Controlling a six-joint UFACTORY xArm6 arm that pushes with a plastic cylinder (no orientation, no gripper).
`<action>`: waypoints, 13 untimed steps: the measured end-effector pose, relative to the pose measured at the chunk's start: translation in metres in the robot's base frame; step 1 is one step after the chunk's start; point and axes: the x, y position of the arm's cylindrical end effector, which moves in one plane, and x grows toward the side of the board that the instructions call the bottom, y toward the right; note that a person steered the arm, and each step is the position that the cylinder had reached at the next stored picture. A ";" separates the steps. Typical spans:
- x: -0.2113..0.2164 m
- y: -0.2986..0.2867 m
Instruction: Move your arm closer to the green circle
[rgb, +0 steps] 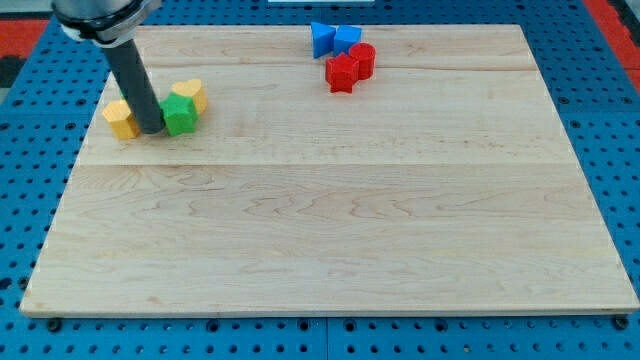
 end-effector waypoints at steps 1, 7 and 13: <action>-0.004 0.044; 0.073 0.131; 0.058 -0.107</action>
